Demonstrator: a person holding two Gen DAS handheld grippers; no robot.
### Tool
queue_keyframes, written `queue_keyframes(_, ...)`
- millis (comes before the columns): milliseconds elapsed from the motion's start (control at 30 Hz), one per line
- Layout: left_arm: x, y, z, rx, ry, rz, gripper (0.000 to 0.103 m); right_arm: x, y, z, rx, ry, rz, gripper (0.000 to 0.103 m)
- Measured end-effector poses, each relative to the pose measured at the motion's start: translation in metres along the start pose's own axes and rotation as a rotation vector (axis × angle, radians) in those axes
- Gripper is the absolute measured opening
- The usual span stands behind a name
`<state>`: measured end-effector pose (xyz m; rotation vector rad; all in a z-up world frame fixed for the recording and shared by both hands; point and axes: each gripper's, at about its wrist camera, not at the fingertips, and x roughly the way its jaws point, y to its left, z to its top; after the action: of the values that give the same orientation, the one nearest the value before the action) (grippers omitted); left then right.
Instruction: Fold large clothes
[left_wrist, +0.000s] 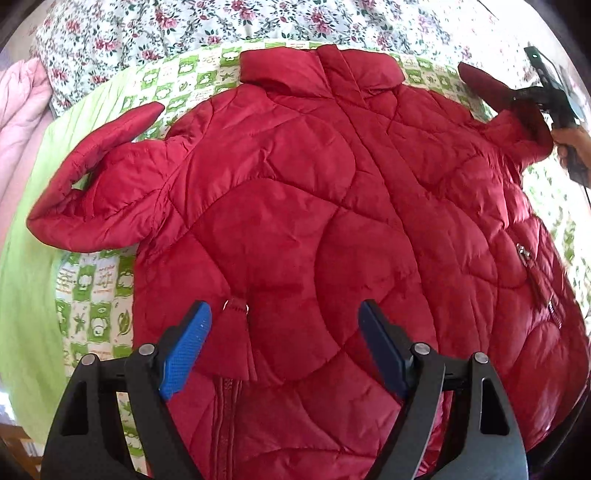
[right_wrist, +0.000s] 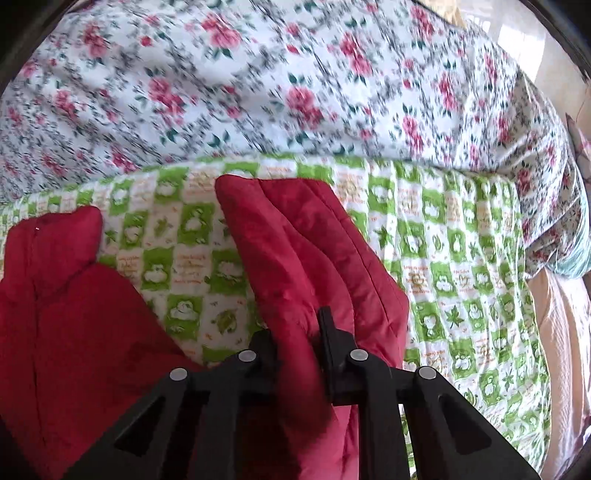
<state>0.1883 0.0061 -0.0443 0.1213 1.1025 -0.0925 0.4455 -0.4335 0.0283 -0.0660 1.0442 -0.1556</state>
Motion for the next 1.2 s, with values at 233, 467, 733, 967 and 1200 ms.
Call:
queue_keyframes(233, 0.002, 0.014, 0.001, -0.081, 0.0, -0.063, 0.082, -0.059, 0.054, -0.014, -0.052, -0.108, 0.203, 0.013)
queue_keyframes(467, -0.009, 0.025, -0.004, -0.13, -0.024, -0.138, 0.082, -0.113, 0.149, -0.054, -0.2, -0.146, 0.46, 0.013)
queue_keyframes(733, -0.017, 0.041, 0.003, -0.163, -0.058, -0.195, 0.082, -0.115, 0.25, -0.127, -0.399, -0.018, 0.608, 0.013)
queue_keyframes(967, 0.004, 0.052, 0.039, -0.163, -0.063, -0.278, 0.082, -0.103, 0.272, -0.158, -0.501, 0.055, 0.616, 0.034)
queue_keyframes(1200, 0.062, 0.041, 0.1, -0.151, 0.021, -0.355, 0.082, -0.091, 0.268, -0.167, -0.483, 0.108, 0.688, 0.061)
